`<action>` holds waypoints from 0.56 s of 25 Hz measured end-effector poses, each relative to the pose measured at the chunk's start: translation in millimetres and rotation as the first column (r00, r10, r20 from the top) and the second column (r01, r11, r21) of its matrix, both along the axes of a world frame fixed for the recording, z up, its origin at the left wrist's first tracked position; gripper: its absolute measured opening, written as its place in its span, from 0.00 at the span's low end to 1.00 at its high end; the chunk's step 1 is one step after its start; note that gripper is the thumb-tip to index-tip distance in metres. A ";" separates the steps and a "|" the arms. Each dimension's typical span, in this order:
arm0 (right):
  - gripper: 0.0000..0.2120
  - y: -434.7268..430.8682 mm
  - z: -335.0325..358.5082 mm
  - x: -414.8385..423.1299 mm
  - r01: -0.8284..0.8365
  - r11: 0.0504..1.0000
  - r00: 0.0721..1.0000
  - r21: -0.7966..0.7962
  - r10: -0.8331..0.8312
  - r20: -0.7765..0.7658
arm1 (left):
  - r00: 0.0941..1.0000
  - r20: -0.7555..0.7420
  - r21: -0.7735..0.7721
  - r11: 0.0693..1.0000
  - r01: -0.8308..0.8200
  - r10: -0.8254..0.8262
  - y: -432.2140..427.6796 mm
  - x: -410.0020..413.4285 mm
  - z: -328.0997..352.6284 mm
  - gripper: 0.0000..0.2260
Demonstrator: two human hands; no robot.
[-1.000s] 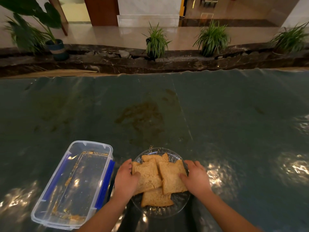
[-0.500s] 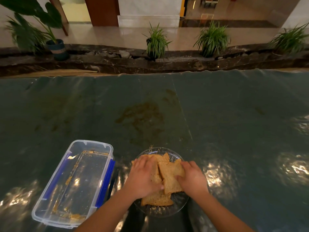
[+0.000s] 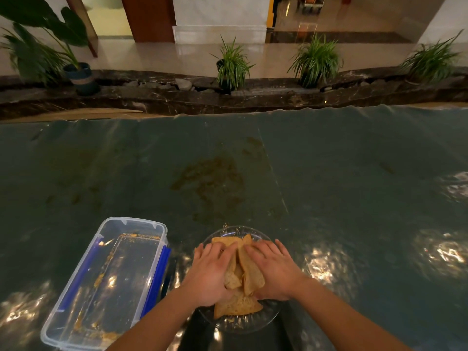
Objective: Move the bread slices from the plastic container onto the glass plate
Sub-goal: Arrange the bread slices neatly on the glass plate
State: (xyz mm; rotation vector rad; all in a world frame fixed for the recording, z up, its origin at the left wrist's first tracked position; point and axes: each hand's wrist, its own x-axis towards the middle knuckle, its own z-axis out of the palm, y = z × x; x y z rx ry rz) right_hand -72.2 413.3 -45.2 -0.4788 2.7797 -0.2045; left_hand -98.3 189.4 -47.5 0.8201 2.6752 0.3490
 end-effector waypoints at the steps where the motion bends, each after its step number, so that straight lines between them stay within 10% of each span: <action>1: 0.56 0.8 -0.8 1.2 0.006 1.000 1.000 -0.007 -0.006 -0.007 | 1.000 -0.009 0.001 1.000 0.009 -0.009 -0.2 1.3 -0.7 0.49; 6: 0.54 -1.9 6.4 -0.3 0.079 0.989 0.997 -0.122 -0.077 0.018 | 1.000 -0.006 -0.007 1.000 -0.021 0.020 0.5 9.3 -4.1 0.52; 14: 0.23 -3.7 2.3 6.0 0.526 0.815 0.824 -0.244 -0.559 -0.090 | 0.984 0.082 0.106 0.980 -0.169 0.161 -20.9 17.6 -5.1 0.50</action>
